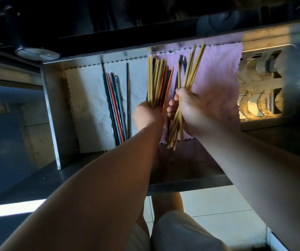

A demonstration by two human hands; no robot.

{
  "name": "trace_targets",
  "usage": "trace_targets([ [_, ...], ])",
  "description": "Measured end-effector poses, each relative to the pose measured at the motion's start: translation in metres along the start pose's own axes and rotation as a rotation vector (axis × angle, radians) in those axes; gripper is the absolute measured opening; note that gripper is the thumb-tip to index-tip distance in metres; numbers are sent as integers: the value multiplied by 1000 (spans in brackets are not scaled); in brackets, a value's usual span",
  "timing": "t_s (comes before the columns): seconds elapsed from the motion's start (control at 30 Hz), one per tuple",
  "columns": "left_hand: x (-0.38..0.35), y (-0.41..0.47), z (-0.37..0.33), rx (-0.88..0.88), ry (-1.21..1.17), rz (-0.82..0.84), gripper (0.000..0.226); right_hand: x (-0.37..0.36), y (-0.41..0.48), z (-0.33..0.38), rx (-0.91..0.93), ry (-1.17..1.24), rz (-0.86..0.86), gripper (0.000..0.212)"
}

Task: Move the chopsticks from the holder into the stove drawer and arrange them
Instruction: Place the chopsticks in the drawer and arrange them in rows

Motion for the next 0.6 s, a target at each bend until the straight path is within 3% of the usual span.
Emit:
trace_targets([
  [0.33,9,14,-2,28,39,89,20,11,0,5,37,42,69,30],
  [0.47,24,14,-2,-4,-1,209,18,15,-4,5,-4,67,92,32],
  [0.6,41,12,4,13,-47,374,29,19,-13,6,0,35,112,27],
])
Point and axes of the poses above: each hand's wrist, its own y-axis towards the middle knuckle, its own x-axis out of the back of the hand, z = x × y, the point moved 3 cm from there along y, towards the middle knuckle, and after that the axes turned 12 degrees about -x, right-handed, at the moved point
